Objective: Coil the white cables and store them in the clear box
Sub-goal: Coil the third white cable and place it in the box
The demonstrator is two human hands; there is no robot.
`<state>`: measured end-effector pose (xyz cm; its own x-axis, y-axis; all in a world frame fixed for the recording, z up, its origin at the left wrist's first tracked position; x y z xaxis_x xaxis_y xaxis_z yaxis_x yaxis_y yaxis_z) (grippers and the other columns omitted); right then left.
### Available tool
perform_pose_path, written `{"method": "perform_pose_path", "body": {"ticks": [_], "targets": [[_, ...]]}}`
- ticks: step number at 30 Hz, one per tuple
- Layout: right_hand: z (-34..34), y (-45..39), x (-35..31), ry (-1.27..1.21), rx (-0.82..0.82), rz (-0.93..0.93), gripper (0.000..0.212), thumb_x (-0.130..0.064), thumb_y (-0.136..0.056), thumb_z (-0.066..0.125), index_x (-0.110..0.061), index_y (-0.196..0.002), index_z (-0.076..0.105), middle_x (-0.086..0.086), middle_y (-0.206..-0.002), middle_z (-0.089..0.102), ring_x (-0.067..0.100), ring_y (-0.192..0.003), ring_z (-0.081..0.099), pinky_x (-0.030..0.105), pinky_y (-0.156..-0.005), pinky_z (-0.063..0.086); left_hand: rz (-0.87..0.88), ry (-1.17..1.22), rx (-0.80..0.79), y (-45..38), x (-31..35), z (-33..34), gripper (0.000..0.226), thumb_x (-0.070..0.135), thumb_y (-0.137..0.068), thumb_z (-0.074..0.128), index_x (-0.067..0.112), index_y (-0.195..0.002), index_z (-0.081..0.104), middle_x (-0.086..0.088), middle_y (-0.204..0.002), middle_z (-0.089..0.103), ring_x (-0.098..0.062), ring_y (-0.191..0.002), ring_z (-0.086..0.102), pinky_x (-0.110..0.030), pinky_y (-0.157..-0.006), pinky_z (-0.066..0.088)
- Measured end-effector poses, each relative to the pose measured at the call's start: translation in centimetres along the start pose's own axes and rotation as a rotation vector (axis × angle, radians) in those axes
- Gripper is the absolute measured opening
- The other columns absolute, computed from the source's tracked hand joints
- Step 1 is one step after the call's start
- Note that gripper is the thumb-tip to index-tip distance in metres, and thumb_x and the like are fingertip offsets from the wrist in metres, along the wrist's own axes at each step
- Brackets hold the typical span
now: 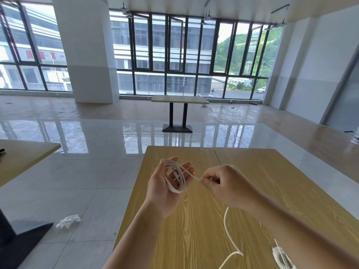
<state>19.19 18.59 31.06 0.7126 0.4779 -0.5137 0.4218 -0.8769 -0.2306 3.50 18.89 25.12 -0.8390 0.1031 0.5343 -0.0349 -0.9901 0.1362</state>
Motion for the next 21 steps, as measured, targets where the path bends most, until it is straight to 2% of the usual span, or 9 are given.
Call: {"method": "perform_pose_path", "body": {"ticks": [2,4,7,10,12,15,18,21], "targets": [[0.5,0.2,-0.1,0.008,-0.011,0.001,0.022,-0.031,-0.097,0.061,-0.021,-0.079,0.072,-0.005,-0.056,0.059,0.001,-0.047,0.050,0.016,-0.050,0.039,-0.001,0.047,-0.001,-0.1,-0.1,0.3,0.037,0.038,-0.105,0.041,0.007,-0.114,0.061,-0.021,-0.089,0.072,-0.035,-0.083,0.071,-0.050,-0.083,0.054],[0.9,0.4,-0.2,-0.008,-0.029,0.006,0.024,-0.032,-0.097,0.061,-0.018,-0.081,0.073,0.001,-0.060,0.063,0.002,-0.047,0.049,0.018,-0.049,0.041,-0.011,0.097,-0.018,-0.4,-0.3,0.4,0.034,0.038,-0.104,0.042,0.009,-0.112,0.059,-0.015,-0.079,0.062,-0.028,-0.071,0.063,-0.046,-0.075,0.054],[1.1,0.8,-0.6,-0.013,-0.080,0.004,0.022,-0.031,-0.097,0.061,-0.018,-0.085,0.074,-0.004,-0.058,0.060,0.002,-0.046,0.049,0.018,-0.049,0.040,-0.013,0.110,0.005,-1.0,-0.1,-0.1,0.031,0.040,-0.104,0.040,0.013,-0.108,0.056,-0.010,-0.073,0.054,-0.021,-0.062,0.052,-0.035,-0.061,0.050],[0.9,1.3,-0.9,-0.008,-0.130,-0.004,0.020,-0.029,-0.097,0.060,-0.020,-0.091,0.076,-0.005,-0.062,0.064,0.003,-0.048,0.050,0.026,-0.053,0.048,0.038,0.062,0.083,-2.0,0.9,-1.4,0.034,0.043,-0.104,0.038,0.014,-0.106,0.054,-0.008,-0.070,0.052,-0.018,-0.056,0.050,-0.029,-0.050,0.046],[0.6,1.7,-1.2,0.001,-0.160,-0.010,0.019,-0.028,-0.098,0.059,-0.020,-0.095,0.077,-0.008,-0.062,0.064,0.003,-0.049,0.051,0.026,-0.055,0.050,0.083,0.001,0.173,-2.8,1.9,-2.8,0.036,0.046,-0.103,0.039,0.014,-0.106,0.055,-0.007,-0.070,0.052,-0.016,-0.057,0.049,-0.027,-0.049,0.044],[0.2,2.1,-1.7,-0.020,-0.236,-0.007,0.020,-0.027,-0.100,0.056,-0.022,-0.101,0.076,-0.019,-0.052,0.057,0.001,-0.045,0.047,0.019,-0.050,0.043,0.121,-0.096,0.260,-3.4,2.9,-4.1,0.040,0.049,-0.102,0.038,0.015,-0.102,0.058,-0.005,-0.071,0.050,-0.015,-0.057,0.046,-0.027,-0.049,0.041],[-0.4,2.3,-2.3,-0.026,-0.275,-0.022,0.020,-0.027,-0.101,0.054,-0.024,-0.104,0.074,-0.020,-0.049,0.054,0.002,-0.044,0.044,0.018,-0.049,0.040,0.139,-0.261,0.265,-3.2,3.1,-3.9,0.042,0.051,-0.102,0.039,0.014,-0.104,0.059,-0.005,-0.072,0.049,-0.015,-0.060,0.047,-0.029,-0.051,0.043],[-1.0,2.2,-3.0,-0.049,-0.247,-0.058,0.020,-0.026,-0.101,0.055,-0.024,-0.101,0.074,-0.014,-0.052,0.054,0.001,-0.044,0.045,0.016,-0.048,0.040,0.164,-0.580,0.208,-2.5,2.5,-2.2,0.042,0.051,-0.102,0.036,0.017,-0.110,0.059,-0.004,-0.077,0.048,-0.016,-0.066,0.046,-0.031,-0.057,0.044]]}}
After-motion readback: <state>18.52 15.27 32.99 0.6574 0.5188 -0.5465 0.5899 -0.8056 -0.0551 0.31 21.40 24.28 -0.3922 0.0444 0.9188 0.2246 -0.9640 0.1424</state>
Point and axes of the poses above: each hand's wrist, its own y-axis away from the middle knuckle, its own z-axis out of the palm, x = y × z, the point moved 5 cm from there along -y, towards the middle knuckle
